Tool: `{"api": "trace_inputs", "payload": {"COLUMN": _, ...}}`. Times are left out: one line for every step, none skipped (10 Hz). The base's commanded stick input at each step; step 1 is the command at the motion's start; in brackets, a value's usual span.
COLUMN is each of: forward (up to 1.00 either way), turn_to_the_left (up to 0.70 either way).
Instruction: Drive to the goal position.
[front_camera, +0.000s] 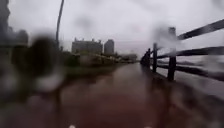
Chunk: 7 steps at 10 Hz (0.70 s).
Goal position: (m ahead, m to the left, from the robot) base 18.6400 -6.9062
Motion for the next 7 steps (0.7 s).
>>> {"api": "trace_inputs", "payload": {"forward": 1.00, "turn_to_the_left": 0.00}}
{"api": "trace_inputs", "payload": {"forward": 1.00, "turn_to_the_left": 0.00}}
{"api": "trace_inputs", "payload": {"forward": 1.00, "turn_to_the_left": 0.00}}
{"api": "trace_inputs", "payload": {"forward": 1.00, "turn_to_the_left": 0.00}}
{"api": "trace_inputs", "payload": {"forward": 1.00, "turn_to_the_left": 0.00}}
{"api": "trace_inputs", "payload": {"forward": 1.00, "turn_to_the_left": 0.00}}
{"api": "trace_inputs", "payload": {"forward": 1.00, "turn_to_the_left": 0.00}}
